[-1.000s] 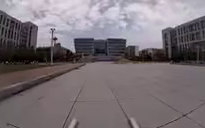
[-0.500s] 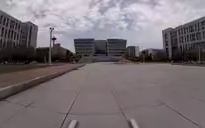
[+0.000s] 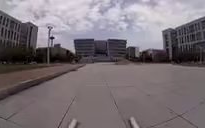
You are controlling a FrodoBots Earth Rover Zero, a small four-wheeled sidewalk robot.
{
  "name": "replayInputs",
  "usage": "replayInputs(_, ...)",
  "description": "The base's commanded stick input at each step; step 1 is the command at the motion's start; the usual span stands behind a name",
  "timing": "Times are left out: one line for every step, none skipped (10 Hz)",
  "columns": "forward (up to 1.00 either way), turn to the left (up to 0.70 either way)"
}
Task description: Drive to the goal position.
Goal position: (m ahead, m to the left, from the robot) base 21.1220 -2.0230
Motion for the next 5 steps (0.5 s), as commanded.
replayInputs(0.70,0.00)
replayInputs(0.70,0.00)
replayInputs(0.70,0.00)
replayInputs(0.70,0.00)
replayInputs(0.70,0.00)
